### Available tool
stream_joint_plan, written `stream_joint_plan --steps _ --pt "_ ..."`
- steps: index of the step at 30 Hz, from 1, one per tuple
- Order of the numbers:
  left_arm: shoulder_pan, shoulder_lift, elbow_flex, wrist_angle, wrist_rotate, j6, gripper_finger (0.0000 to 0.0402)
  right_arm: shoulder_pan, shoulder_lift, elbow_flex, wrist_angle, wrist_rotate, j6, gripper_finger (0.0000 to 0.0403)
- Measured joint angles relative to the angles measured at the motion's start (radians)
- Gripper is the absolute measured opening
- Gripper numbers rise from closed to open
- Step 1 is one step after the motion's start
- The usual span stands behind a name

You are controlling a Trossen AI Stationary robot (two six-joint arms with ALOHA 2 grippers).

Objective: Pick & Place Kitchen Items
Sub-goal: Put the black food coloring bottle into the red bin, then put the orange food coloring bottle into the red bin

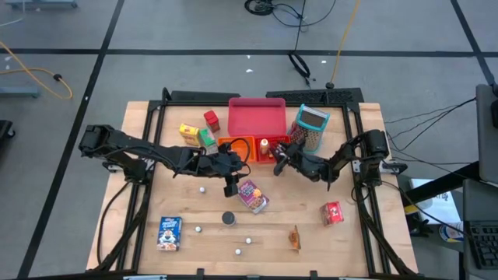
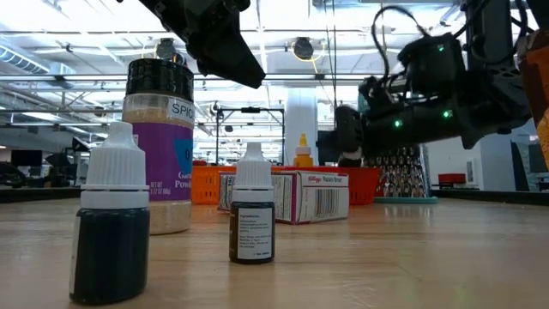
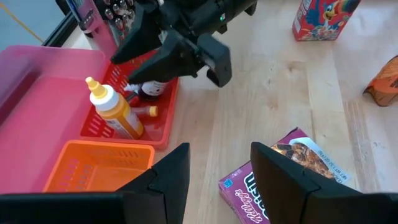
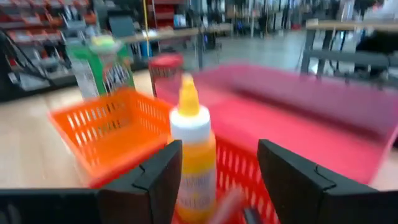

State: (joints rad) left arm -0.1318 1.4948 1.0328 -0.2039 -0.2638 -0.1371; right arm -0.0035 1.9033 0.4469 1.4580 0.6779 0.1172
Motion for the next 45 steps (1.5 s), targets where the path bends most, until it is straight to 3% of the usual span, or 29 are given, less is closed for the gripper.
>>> stream_joint_plan --steps 10,16,23,29,35,45 --pt "0.0 0.0 0.0 -0.002 0.0 -0.001 0.0173 0.063 -0.154 0.0 0.01 0.002 -0.161 0.0199" --pt "-0.009 0.0 0.001 -0.022 0.0 -0.016 0.0173 0.117 -0.299 0.0 -0.145 0.001 -0.183 0.0192" --pt "-0.046 0.0 0.001 -0.155 0.001 -0.053 0.0172 0.196 -0.414 0.0 -0.295 -0.001 -0.184 0.0191" --pt "-0.09 -0.002 0.001 -0.312 -0.003 -0.126 0.0172 0.237 -0.45 0.0 -0.349 -0.001 -0.182 0.019" --pt "-0.168 -0.004 0.001 -0.434 -0.072 -0.222 0.0172 0.259 -0.45 0.0 -0.355 -0.001 -0.181 0.0188" --pt "-0.294 -0.035 -0.055 -0.511 -0.194 -0.423 0.0172 0.268 -0.45 0.0 -0.357 -0.001 -0.175 0.0187"
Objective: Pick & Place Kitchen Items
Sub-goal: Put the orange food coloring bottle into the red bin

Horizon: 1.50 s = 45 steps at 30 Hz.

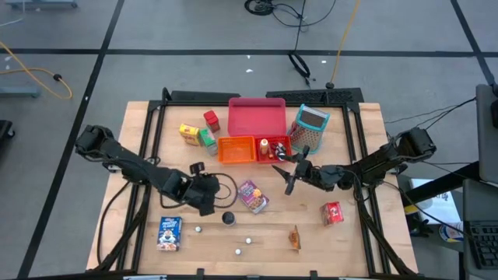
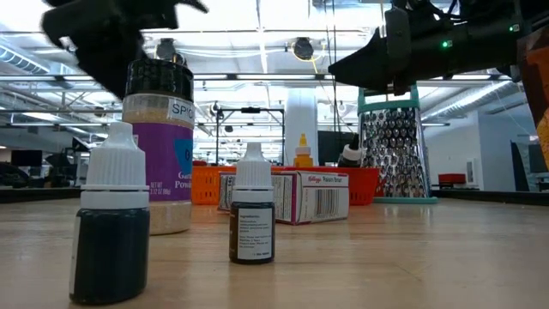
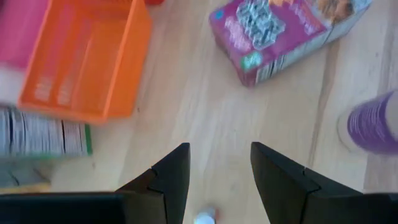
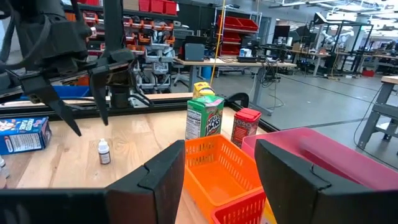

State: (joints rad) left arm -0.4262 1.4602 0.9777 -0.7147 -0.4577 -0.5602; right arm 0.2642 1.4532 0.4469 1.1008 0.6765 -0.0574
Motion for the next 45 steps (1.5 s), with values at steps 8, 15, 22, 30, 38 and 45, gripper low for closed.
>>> stream_joint_plan --steps 8,15,22,30,38,45 --pt "-0.081 -0.172 -0.219 0.144 -0.067 -0.22 0.0172 0.0 0.0 0.0 -0.006 0.0 0.0 0.0185" --pt "-0.128 -0.221 -0.393 0.293 -0.089 -0.332 0.0172 0.0 0.0 0.0 -0.007 0.0 0.0 0.0184" --pt "-0.151 -0.22 -0.503 0.38 -0.097 -0.406 0.0172 0.0 0.0 0.0 -0.006 0.0 0.0 0.0184" --pt "-0.152 -0.22 -0.628 0.61 -0.094 -0.419 0.0172 0.0 0.0 0.0 -0.006 0.001 0.0 0.0184" --pt "-0.15 -0.22 -0.697 0.719 -0.105 -0.411 0.0089 0.0 0.0 0.0 -0.007 0.001 0.0 0.0176" --pt "-0.15 -0.22 -0.7 0.751 -0.164 -0.384 0.0034 0.0 0.0 0.0 -0.007 0.002 0.0 0.0175"
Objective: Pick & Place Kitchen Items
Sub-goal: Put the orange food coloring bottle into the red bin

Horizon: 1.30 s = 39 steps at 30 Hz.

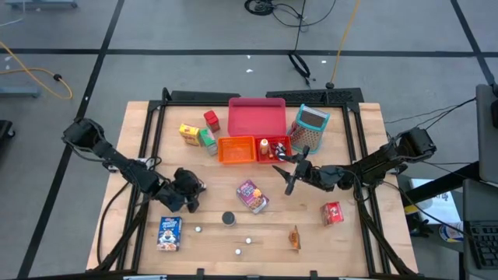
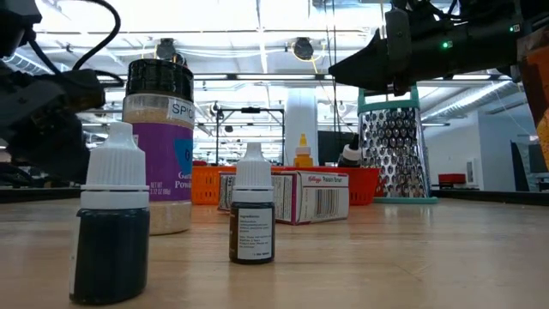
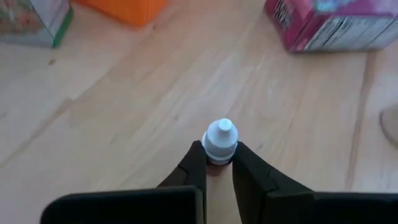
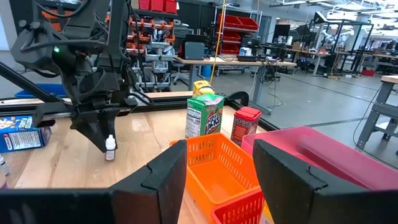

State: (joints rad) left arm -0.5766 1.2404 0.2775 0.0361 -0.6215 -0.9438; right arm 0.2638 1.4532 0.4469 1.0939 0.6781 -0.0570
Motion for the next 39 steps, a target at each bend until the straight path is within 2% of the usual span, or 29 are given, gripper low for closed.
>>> stream_joint_plan --steps 7,14,20,27,32,39 --pt "0.002 0.0 0.0 0.08 -0.011 0.06 0.0047 0.0 0.0 0.0 -0.009 0.001 0.0 0.0173" --pt "0.048 0.0 0.036 0.145 -0.002 0.164 0.0035 0.0 0.0 0.0 -0.011 0.001 0.0 0.0171" --pt "0.142 0.0 0.136 0.117 0.089 0.315 0.0043 0.0 0.0 0.0 -0.016 -0.003 0.015 0.0171" --pt "0.264 0.0 0.302 0.062 0.196 0.556 0.0047 -0.009 0.0 0.0 -0.024 -0.154 0.062 0.0171" --pt "0.34 0.0 0.412 0.042 0.287 0.683 0.0049 -0.01 0.0 0.0 -0.027 -0.162 0.064 0.0171" --pt "0.408 0.003 0.484 0.034 0.363 0.783 0.005 -0.021 0.0 0.057 -0.066 -0.257 0.065 0.0171"
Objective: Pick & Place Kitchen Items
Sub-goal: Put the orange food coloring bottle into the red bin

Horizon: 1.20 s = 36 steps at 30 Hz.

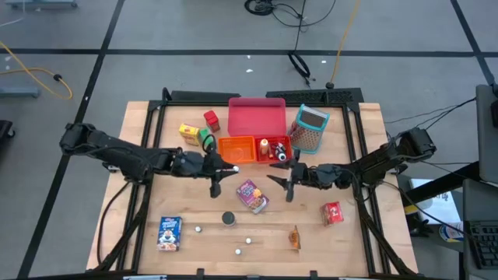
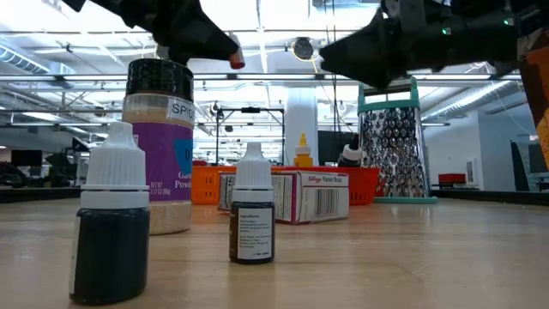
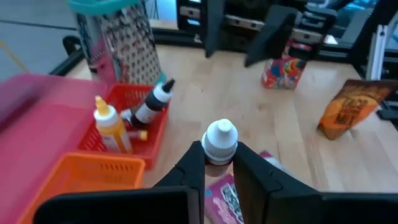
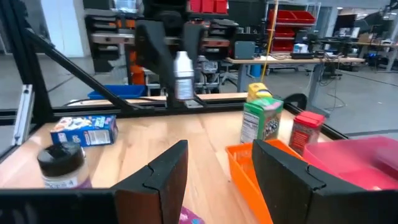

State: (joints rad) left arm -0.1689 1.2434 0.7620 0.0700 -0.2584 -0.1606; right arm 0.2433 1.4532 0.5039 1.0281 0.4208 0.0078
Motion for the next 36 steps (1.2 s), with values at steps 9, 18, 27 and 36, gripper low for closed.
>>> stream_joint_plan --steps 9,18,27,36 --pt "0.032 0.0 0.008 0.036 0.049 0.01 0.0051 -0.042 0.008 0.136 -0.188 -0.052 -0.011 0.0171" --pt "0.032 0.001 0.008 0.109 0.052 0.053 0.0051 -0.081 0.077 0.201 -0.19 -0.142 0.007 0.0171" --pt "0.042 0.075 0.012 0.179 0.095 0.058 0.0051 -0.097 0.163 0.303 -0.218 -0.167 -0.005 0.0171" --pt "0.057 0.172 0.121 0.095 0.128 0.107 0.0051 -0.113 0.186 0.32 -0.269 -0.187 0.014 0.0168"
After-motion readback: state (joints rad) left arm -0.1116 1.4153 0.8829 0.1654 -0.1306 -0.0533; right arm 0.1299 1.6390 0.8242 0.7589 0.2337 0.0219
